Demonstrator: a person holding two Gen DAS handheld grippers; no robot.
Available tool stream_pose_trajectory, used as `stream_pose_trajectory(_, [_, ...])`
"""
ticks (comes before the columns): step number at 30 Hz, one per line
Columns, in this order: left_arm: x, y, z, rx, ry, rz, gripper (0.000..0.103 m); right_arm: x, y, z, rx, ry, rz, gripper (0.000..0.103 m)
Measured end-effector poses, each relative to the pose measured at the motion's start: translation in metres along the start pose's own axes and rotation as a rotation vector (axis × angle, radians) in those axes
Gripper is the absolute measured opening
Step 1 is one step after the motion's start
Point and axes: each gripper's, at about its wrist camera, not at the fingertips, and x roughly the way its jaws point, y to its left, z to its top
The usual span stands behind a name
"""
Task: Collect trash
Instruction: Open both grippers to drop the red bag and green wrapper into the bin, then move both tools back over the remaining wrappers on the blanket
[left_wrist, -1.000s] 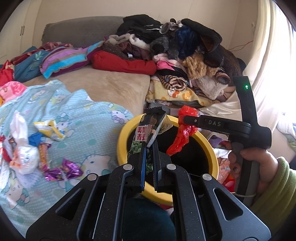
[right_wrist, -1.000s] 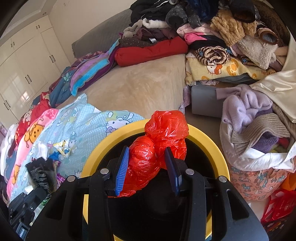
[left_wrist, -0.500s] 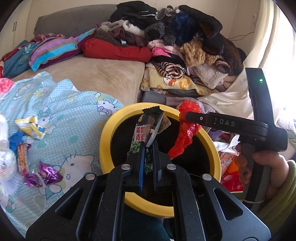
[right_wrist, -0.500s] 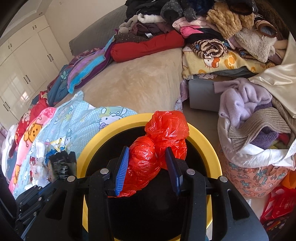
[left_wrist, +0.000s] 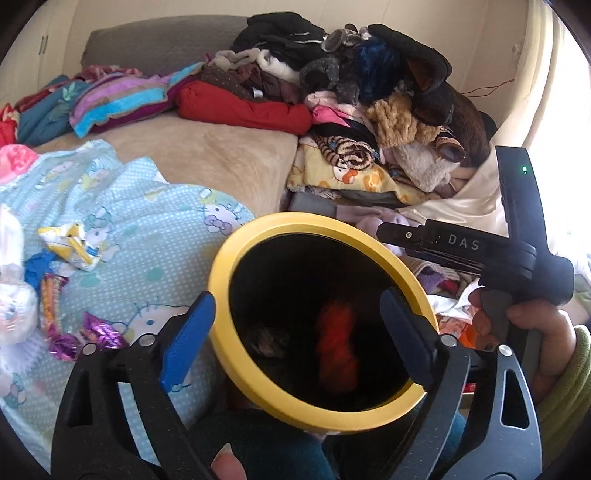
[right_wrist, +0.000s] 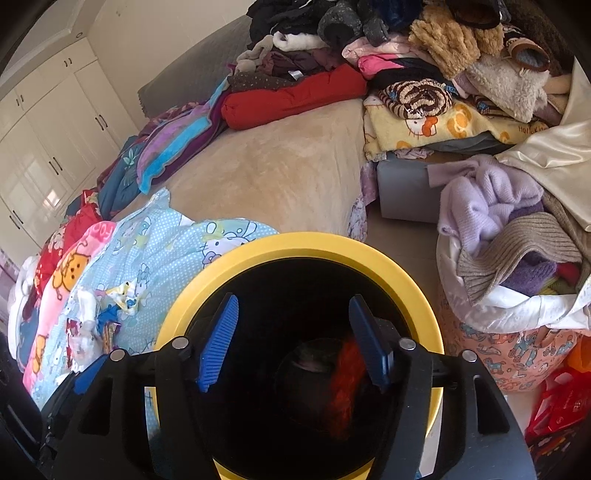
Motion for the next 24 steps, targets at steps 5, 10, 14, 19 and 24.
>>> stream_pose_trajectory(5, [-0.016,0.004,-0.001,0.006,-0.036,0.031,0.089,-0.004,0.011,0.000,-0.018,-0.021,0.009,0.061])
stream_pose_trajectory(10, [-0.033,0.014,0.001,-0.001,-0.078,0.072,0.091,-0.009,0.027,0.000,-0.040,-0.047,0.034,0.064])
stream_pose_trajectory(14, [-0.047,0.024,0.003,-0.018,-0.114,0.105,0.091,-0.013,0.040,-0.001,-0.056,-0.063,0.052,0.067])
stream_pose_trajectory(19, [-0.061,0.038,0.005,-0.052,-0.145,0.132,0.091,-0.017,0.055,-0.002,-0.066,-0.078,0.080,0.069])
stream_pose_trajectory(24, [-0.074,0.054,0.005,-0.079,-0.174,0.163,0.091,-0.021,0.071,-0.004,-0.085,-0.091,0.103,0.071])
